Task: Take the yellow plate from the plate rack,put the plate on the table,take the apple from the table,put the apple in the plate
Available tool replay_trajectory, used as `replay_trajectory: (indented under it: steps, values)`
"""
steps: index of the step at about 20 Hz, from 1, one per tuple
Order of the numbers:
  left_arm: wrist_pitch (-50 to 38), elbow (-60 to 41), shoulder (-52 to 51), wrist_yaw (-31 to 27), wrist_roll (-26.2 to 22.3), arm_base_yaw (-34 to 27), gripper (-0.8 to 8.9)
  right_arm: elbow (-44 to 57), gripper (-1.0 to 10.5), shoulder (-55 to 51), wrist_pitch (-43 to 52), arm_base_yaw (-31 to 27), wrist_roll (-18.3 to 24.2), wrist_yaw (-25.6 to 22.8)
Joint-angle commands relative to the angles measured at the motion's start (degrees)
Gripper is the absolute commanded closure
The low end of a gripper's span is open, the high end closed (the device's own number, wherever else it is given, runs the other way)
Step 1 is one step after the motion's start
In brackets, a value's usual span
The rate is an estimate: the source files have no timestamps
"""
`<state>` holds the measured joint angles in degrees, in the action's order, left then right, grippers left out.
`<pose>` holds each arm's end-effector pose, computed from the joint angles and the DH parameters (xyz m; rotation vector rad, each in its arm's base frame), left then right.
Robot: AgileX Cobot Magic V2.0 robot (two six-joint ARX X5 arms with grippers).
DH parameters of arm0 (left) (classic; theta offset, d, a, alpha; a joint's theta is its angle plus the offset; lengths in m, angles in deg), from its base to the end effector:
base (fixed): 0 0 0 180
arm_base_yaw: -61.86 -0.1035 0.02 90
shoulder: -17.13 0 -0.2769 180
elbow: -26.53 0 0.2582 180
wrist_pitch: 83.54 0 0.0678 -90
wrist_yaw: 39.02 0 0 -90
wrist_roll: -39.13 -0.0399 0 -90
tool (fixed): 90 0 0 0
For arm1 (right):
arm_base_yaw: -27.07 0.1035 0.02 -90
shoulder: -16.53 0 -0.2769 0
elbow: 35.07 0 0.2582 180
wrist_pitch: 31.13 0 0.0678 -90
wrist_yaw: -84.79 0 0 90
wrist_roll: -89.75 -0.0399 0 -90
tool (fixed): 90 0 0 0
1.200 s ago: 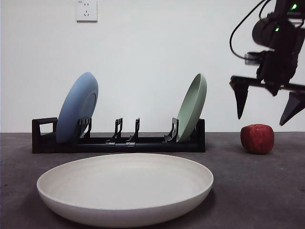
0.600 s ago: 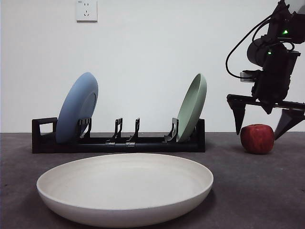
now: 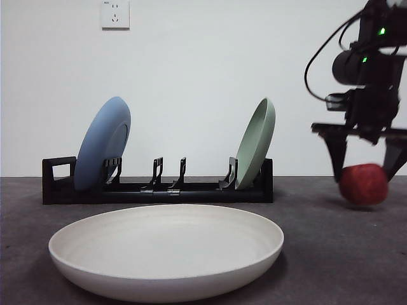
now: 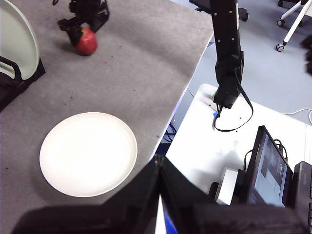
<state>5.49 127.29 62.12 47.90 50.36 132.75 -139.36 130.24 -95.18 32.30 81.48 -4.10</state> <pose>0.0215 -0.0554 0.4537 0.2000 0.5984 -1.0897 0.4149 0.0388 0.2115 0.0778 1.2858 0.0024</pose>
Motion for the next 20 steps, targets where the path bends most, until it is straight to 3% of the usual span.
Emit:
replay_trajectory:
  steps: [1,6,9,15,20]
  values:
    - [-0.15,-0.02,-0.26,0.04,-1.20,-0.13,8.21,0.13,9.5,-5.88,-4.94,0.39,1.60,-0.52]
    - [-0.15,-0.02,-0.26,-1.16,-3.91,-0.13,8.21,0.22,9.5,-17.03,-19.41,6.91,4.46,-0.26]
    - [-0.15,-0.02,-0.26,-4.50,-4.02,-0.13,8.21,2.80,9.5,-23.17,-19.56,14.21,3.19,-0.26]
    - [-0.15,-0.02,-0.24,-4.85,-4.04,-0.13,8.21,19.80,9.5,-32.37,-4.00,33.59,-5.31,0.26]
    - [-0.15,-0.02,-0.33,-6.71,-3.98,-0.13,8.21,31.52,9.5,-30.71,18.01,42.49,-8.74,2.82]
